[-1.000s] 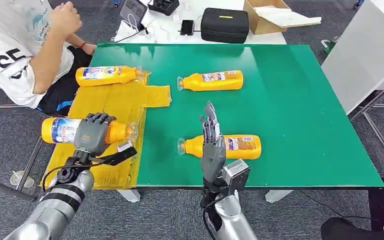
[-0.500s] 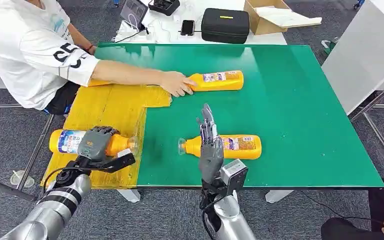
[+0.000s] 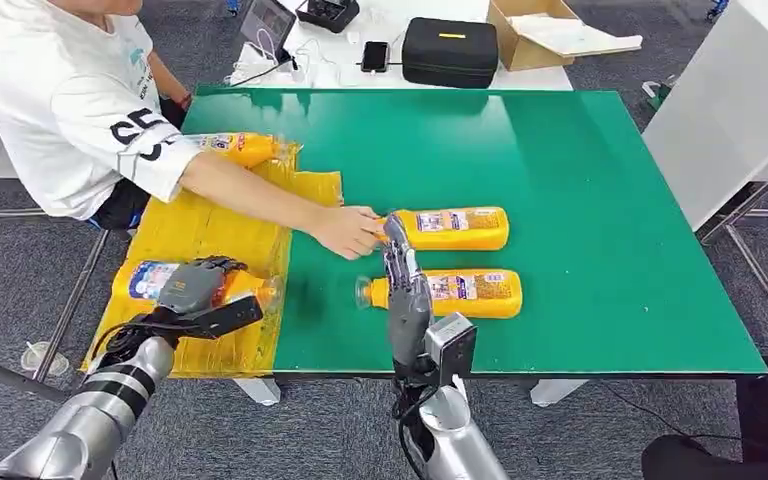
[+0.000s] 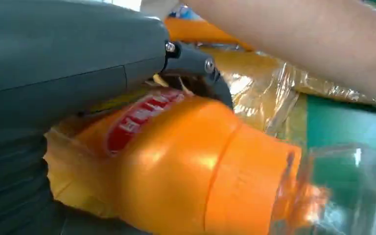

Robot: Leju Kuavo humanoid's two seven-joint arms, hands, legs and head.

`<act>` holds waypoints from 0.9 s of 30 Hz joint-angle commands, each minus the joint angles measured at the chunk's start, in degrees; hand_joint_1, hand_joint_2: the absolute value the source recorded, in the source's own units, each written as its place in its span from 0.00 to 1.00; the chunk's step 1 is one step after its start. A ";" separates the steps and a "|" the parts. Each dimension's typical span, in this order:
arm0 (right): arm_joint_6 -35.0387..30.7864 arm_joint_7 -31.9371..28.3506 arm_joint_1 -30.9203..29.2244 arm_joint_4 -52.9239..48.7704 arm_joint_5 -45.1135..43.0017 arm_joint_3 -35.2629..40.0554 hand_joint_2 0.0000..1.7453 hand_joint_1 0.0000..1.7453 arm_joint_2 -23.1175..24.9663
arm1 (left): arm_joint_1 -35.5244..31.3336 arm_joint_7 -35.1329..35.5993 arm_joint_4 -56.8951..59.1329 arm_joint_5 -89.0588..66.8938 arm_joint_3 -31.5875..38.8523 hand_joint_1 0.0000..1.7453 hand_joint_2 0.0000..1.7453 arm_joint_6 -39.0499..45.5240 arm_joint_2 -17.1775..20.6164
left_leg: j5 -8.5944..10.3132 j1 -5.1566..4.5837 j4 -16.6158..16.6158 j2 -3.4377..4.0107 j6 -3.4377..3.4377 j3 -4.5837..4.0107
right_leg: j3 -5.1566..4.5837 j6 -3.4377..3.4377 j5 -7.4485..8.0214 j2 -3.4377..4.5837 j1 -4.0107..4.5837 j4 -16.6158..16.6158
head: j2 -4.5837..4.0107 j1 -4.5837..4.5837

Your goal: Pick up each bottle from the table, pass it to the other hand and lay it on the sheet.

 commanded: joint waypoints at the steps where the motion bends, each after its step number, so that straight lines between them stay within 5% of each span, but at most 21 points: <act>1: 0.30 0.49 -3.29 7.97 -0.22 -0.17 0.00 0.00 -0.24 | 0.26 -1.84 4.09 4.79 1.59 0.00 0.00 -6.69 0.49 | -0.07 0.00 -0.05 0.17 0.04 0.25 | 0.22 -0.06 -0.01 0.11 0.03 -0.08 | 0.00 0.00; 14: 0.36 1.21 -4.26 10.74 -0.61 -1.08 0.00 0.00 0.24 | 2.55 -4.48 0.06 14.33 0.84 0.00 0.00 -17.07 2.45 | 0.02 -0.02 -0.08 0.02 0.00 0.48 | 0.48 -0.09 0.00 0.00 0.00 -0.07 | 0.00 0.00; 19: -4.84 4.76 -6.90 13.94 6.25 -0.05 0.00 0.00 -2.73 | 10.96 -4.48 -17.01 40.49 2.89 0.00 0.00 -23.10 2.36 | 0.04 0.01 -0.17 0.21 -0.01 0.65 | 0.61 -0.13 0.06 0.16 0.05 -0.19 | 0.00 0.00; 20: -8.19 7.31 -8.00 14.80 11.04 0.59 1.00 0.00 -4.40 | 11.91 -4.48 -19.24 45.93 5.73 0.00 0.00 -21.58 0.40 | 0.05 -0.03 -0.16 0.10 0.00 0.64 | 0.64 -0.09 0.04 0.08 0.00 -0.16 | 0.00 0.00; 21: -10.94 9.73 -8.89 15.32 14.83 0.27 1.00 0.00 -5.72 | 12.47 -4.48 -21.25 50.11 9.62 0.00 1.00 -18.33 -2.21 | 0.08 -0.05 -0.14 -0.04 0.00 0.60 | 0.63 -0.05 0.02 -0.05 -0.03 -0.14 | 0.00 0.00; 24: -14.29 16.81 -10.49 15.11 25.31 -1.90 1.00 0.00 -9.37 | 11.87 -4.48 -25.35 54.87 21.47 0.00 1.00 -8.13 -9.27 | 0.11 0.04 -0.01 -0.26 0.07 0.41 | 0.53 -0.10 0.04 -0.43 0.08 -0.15 | 0.00 0.00; 27: -14.91 25.28 -12.82 15.00 35.46 -2.69 1.00 0.00 -13.89 | 14.10 -4.48 -33.95 52.90 25.21 0.00 1.00 0.61 -11.41 | 0.20 0.00 0.07 -0.36 0.12 0.04 | 0.18 -0.12 0.08 -0.47 0.04 -0.08 | 0.00 0.02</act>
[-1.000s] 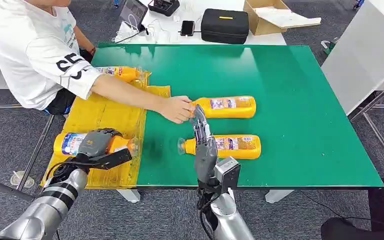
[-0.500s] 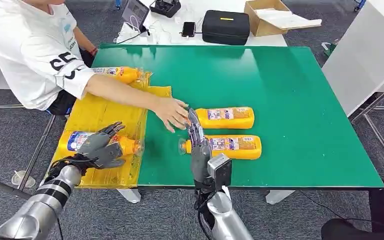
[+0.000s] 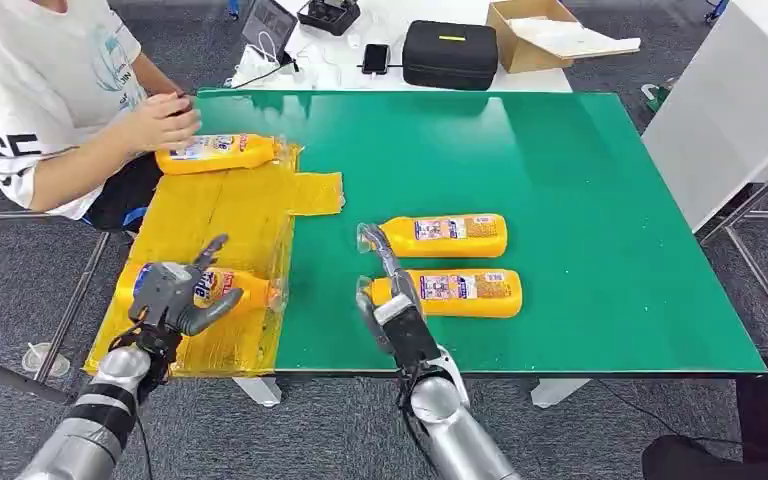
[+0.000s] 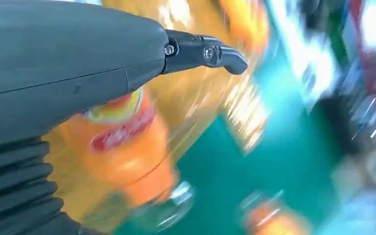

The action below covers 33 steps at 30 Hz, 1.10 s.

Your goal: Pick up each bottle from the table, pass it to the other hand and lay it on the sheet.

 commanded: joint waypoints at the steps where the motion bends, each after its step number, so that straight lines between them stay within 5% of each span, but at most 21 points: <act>1: -3.58 14.34 -8.07 5.57 19.12 -2.86 1.00 0.00 -12.20 | 5.16 0.44 -19.06 0.38 19.04 0.00 1.00 15.79 -10.69 | 0.00 0.01 0.05 -0.12 0.10 -0.09 | 0.05 0.02 0.01 -0.15 0.04 -0.05 | 0.00 0.00; 17: 8.69 20.31 -11.06 11.92 24.03 -3.18 1.00 0.00 -15.89 | 6.70 0.44 -16.72 0.07 17.89 0.00 1.00 14.99 -11.13 | -0.06 -0.07 0.01 0.08 0.08 -0.08 | -0.02 0.05 0.05 -0.01 -0.05 -0.04 | 0.00 -0.02; 23: 15.40 15.04 -11.19 18.41 18.11 -2.13 1.00 0.00 -16.02 | 5.14 0.44 -13.22 -0.67 16.22 0.00 1.00 15.91 -10.37 | -0.06 -0.03 -0.03 0.03 0.08 0.03 | 0.11 0.03 0.04 -0.07 -0.01 -0.11 | 0.00 -0.02; 33: 15.45 15.03 -11.37 18.19 18.05 -2.14 1.00 0.00 -16.08 | 5.10 0.44 -13.18 -0.66 16.20 0.00 1.00 15.92 -10.36 | -0.02 -0.06 -0.01 0.03 0.07 -0.07 | -0.01 0.05 0.06 -0.07 -0.04 -0.06 | 0.00 -0.02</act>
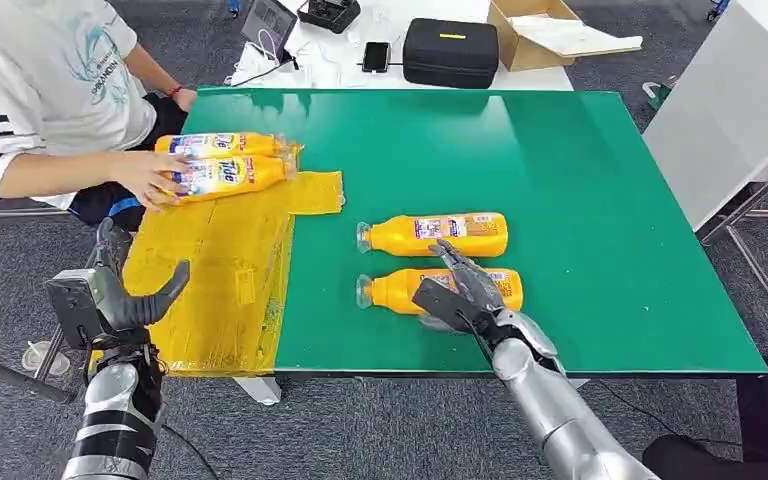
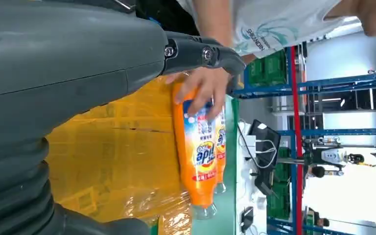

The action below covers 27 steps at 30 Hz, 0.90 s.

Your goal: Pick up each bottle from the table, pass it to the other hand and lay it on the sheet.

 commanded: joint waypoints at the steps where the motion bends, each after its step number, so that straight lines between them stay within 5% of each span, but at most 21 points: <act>1: 1.82 -0.32 -1.96 6.12 -0.90 2.04 1.00 0.00 -1.28 | -2.56 0.24 4.53 0.00 -0.37 0.00 1.00 -0.31 0.50 | -0.04 0.06 -0.02 -0.04 0.04 0.20 | 0.26 -0.11 -0.04 -0.12 0.10 -0.08 | 0.02 0.00; 17: 15.86 4.72 -11.44 7.00 0.10 13.44 1.00 0.00 -13.47 | -6.19 0.24 12.59 2.11 0.93 0.00 1.00 -3.19 0.70 | 0.06 -0.03 0.01 -0.06 0.12 0.18 | 0.24 -0.02 0.01 -0.11 -0.01 -0.02 | 0.00 0.00; 27: 20.36 6.94 -15.81 7.98 0.23 19.43 1.00 0.00 -15.75 | -7.23 0.24 15.52 3.86 2.62 0.00 1.00 -5.31 -0.09 | 0.03 -0.05 0.04 0.02 0.13 0.17 | 0.23 0.01 0.04 -0.03 -0.02 0.01 | 0.00 0.00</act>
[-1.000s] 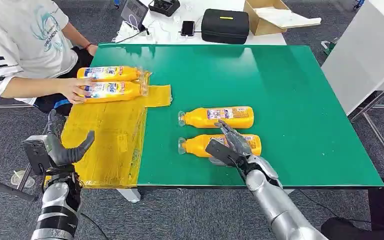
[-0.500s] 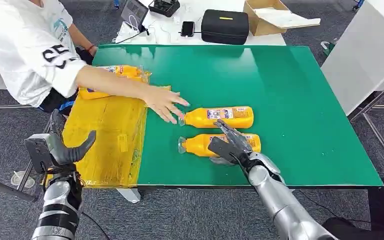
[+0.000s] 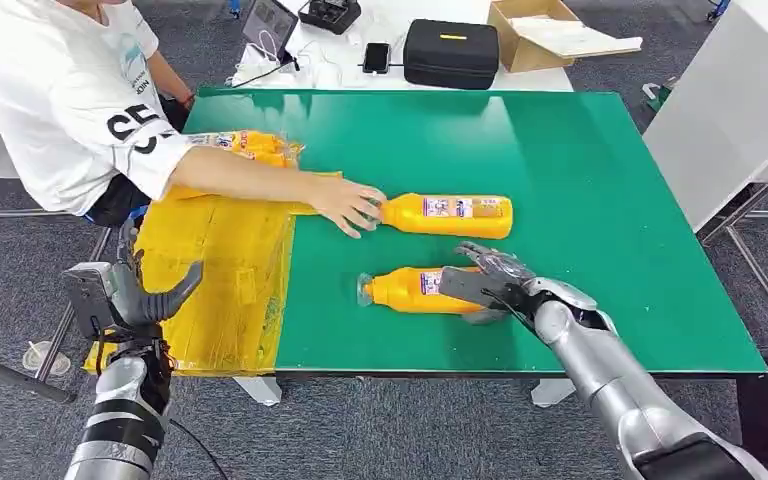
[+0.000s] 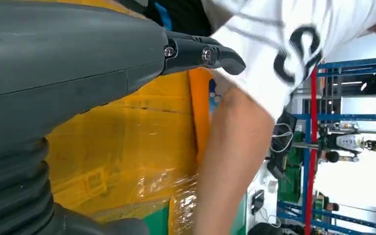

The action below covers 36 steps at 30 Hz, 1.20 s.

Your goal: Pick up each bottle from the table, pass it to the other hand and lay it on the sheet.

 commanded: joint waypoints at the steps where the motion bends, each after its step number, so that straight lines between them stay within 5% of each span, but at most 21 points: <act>1: 4.63 2.33 -6.79 5.62 -0.02 10.30 1.00 0.00 -3.93 | -3.91 0.22 8.16 1.59 2.69 0.00 1.00 -1.81 -0.40 | -0.03 -0.01 0.02 0.04 0.02 0.06 | 0.06 -0.07 -0.03 -0.02 0.01 0.02 | -0.02 0.00; 9: 4.49 3.54 -6.38 8.97 -1.10 14.93 1.00 0.04 -2.29 | -4.72 0.22 9.55 1.95 3.04 0.00 1.00 -2.48 -1.23 | -0.04 0.06 -0.01 0.04 0.01 0.08 | 0.11 -0.09 -0.02 -0.02 0.08 -0.06 | -0.02 0.02; 10: 4.49 3.54 -6.38 8.97 -1.10 14.93 1.00 0.17 -2.29 | -4.72 0.22 9.55 1.95 3.04 0.00 1.00 -2.48 -1.23 | -0.08 0.09 -0.02 0.06 0.02 0.18 | 0.23 -0.13 -0.04 -0.03 0.12 -0.09 | 0.00 0.00; 11: 3.58 3.23 -6.15 9.69 -1.57 15.01 1.00 0.76 -1.79 | -4.82 0.22 9.82 2.02 3.05 0.00 1.00 -2.69 -1.29 | -0.06 0.07 -0.02 0.05 0.02 0.14 | 0.17 -0.11 -0.03 -0.03 0.10 -0.08 | -0.02 0.02; 13: 2.15 2.60 -5.63 9.88 -2.31 14.81 1.00 1.00 -1.46 | -4.86 0.22 9.85 2.14 3.16 0.00 1.00 -2.67 -1.44 | -0.11 0.12 -0.03 0.09 0.03 0.27 | 0.32 -0.19 -0.06 -0.05 0.17 -0.13 | -0.02 0.00; 23: -10.29 -2.36 2.88 1.41 -7.37 7.60 1.00 1.00 0.69 | -3.84 0.22 8.02 1.99 2.72 0.00 1.00 -3.08 -2.03 | -0.05 0.11 -0.05 0.01 0.00 0.15 | 0.17 -0.10 -0.04 -0.08 0.13 -0.11 | -0.02 0.00; 29: -11.41 -2.96 3.94 0.20 -8.33 5.79 1.00 1.00 1.35 | -3.81 0.22 7.94 2.09 2.72 0.00 1.00 -3.24 -2.06 | -0.10 0.09 -0.01 0.10 0.01 0.14 | 0.15 -0.12 -0.06 0.01 0.12 -0.06 | -0.02 0.02; 32: -24.01 -9.69 10.81 -8.77 -7.35 -4.47 1.00 1.00 6.93 | -3.18 0.22 7.80 3.59 3.11 0.00 1.00 -4.83 -2.50 | -0.08 0.10 -0.03 0.04 0.01 0.15 | 0.15 -0.13 -0.05 -0.07 0.13 -0.08 | 0.00 0.00; 36: -30.17 -13.39 15.97 -18.18 -7.23 -11.00 1.00 1.00 12.37 | -1.28 1.58 5.13 5.72 2.73 0.00 1.00 -7.15 -3.10 | -0.09 0.07 -0.01 0.11 -0.01 -0.03 | -0.03 -0.12 -0.05 0.11 0.09 -0.01 | -0.02 0.02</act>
